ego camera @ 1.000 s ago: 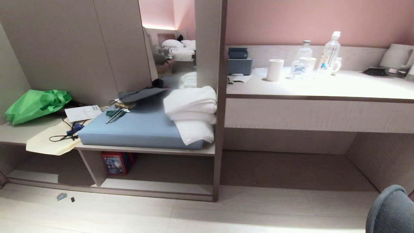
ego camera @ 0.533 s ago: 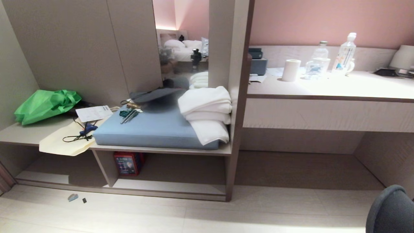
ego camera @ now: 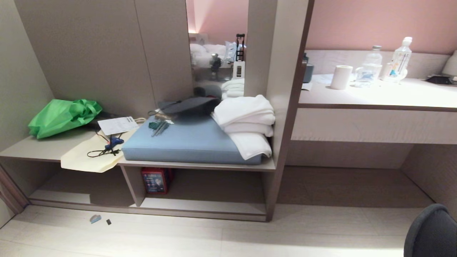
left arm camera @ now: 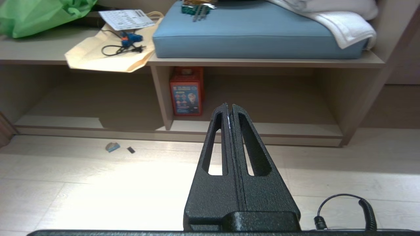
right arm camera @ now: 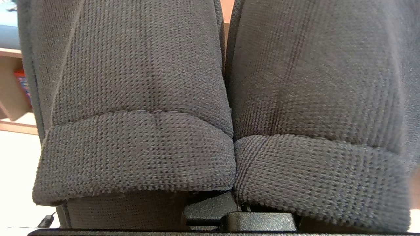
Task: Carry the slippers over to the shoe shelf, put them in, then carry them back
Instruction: Place the slippers into the shoe cabinet
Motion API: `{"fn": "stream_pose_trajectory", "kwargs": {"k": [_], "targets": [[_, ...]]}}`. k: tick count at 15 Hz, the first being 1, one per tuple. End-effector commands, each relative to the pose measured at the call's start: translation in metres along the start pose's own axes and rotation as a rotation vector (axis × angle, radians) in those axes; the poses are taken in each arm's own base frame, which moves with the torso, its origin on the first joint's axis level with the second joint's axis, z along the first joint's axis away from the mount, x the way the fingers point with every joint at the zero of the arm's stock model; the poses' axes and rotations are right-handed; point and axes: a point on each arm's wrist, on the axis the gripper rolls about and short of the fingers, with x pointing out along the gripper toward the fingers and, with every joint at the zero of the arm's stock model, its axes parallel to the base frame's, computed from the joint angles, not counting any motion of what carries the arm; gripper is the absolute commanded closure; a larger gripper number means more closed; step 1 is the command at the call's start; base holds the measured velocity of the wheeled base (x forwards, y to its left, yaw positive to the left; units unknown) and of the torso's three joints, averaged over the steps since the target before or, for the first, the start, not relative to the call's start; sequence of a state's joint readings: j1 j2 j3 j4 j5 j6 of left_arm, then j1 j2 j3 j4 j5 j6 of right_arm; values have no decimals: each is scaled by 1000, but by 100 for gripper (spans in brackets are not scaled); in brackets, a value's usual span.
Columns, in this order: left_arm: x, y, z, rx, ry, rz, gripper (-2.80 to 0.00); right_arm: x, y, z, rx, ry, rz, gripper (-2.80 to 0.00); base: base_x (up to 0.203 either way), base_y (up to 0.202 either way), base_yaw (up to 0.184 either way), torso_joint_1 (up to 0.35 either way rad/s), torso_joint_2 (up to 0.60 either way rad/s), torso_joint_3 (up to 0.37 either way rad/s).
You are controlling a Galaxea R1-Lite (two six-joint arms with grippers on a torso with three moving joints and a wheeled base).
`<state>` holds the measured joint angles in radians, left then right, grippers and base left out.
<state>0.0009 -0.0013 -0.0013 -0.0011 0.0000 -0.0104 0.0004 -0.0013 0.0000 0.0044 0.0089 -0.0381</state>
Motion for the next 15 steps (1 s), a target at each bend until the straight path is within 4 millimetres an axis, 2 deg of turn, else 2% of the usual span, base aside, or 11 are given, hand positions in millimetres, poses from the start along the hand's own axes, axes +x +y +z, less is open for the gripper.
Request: {"fn": "stream_pose_trajectory", "kwargs": {"k": [1, 15], "targets": [[0, 0, 0, 0, 1, 1, 0, 0, 0, 0, 1, 3, 0, 0, 0, 197, -8, 7, 7, 2], [0, 0, 0, 0, 1, 1, 0, 0, 0, 0, 1, 3, 1, 0, 0, 195, -1, 3, 3, 4]]}}
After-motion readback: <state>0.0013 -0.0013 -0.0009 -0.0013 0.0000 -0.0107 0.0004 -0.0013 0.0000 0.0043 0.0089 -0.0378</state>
